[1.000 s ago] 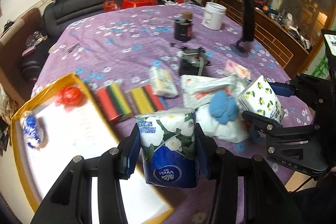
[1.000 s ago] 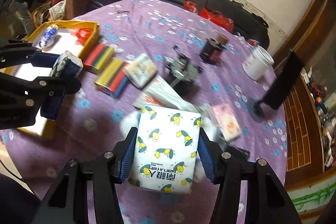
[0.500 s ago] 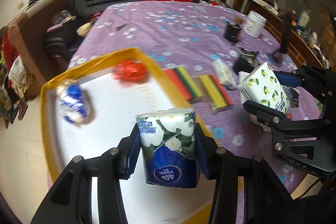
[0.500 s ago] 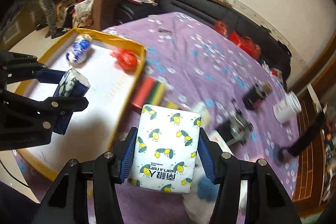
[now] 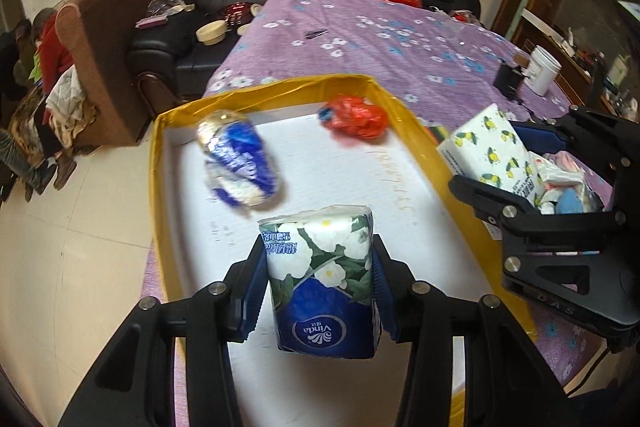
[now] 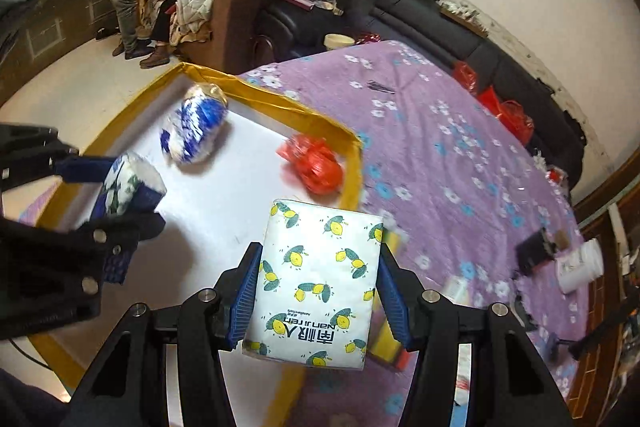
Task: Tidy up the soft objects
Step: 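Carry the Vinda pack and lemon-print pack over the tray and open both grippers, then move both grippers back to the pile and grasp the red-wrapped blue sock with the right gripper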
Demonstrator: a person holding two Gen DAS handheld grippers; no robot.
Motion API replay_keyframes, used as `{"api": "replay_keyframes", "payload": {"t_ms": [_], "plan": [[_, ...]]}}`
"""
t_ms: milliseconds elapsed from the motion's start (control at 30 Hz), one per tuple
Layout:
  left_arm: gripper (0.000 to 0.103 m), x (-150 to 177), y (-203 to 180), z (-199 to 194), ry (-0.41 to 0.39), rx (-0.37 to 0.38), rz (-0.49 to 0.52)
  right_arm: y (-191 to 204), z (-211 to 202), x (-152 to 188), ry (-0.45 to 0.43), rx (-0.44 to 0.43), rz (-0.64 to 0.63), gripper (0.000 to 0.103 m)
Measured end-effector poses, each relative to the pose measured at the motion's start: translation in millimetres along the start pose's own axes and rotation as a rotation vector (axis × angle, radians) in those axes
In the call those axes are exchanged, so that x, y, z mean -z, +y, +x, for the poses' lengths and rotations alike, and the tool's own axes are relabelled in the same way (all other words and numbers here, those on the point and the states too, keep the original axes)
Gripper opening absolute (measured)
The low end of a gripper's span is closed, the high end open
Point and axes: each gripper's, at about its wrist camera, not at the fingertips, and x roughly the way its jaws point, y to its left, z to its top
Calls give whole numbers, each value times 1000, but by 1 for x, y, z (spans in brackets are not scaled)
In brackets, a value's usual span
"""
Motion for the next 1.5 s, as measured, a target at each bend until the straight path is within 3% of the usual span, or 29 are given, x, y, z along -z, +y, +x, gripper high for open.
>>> {"api": "replay_keyframes", "payload": {"t_ms": [233,633,833,1067,1500], "plan": [[47,0,17,8,13,-20,-36,-8,32,-25,38,-134,117,60],[47,-13,33,41,55,-65,-83,-4,77,-49,114,-240,219,60],[49,-14,37,49,62,-74,-94,-3,87,-54,116,-253,214,61],[58,-15,39,48,55,-69,-109,-7,82,-54,95,-291,214,69],[59,-16,20,26,33,-52,-111,-42,48,-27,58,-314,342,69]]}}
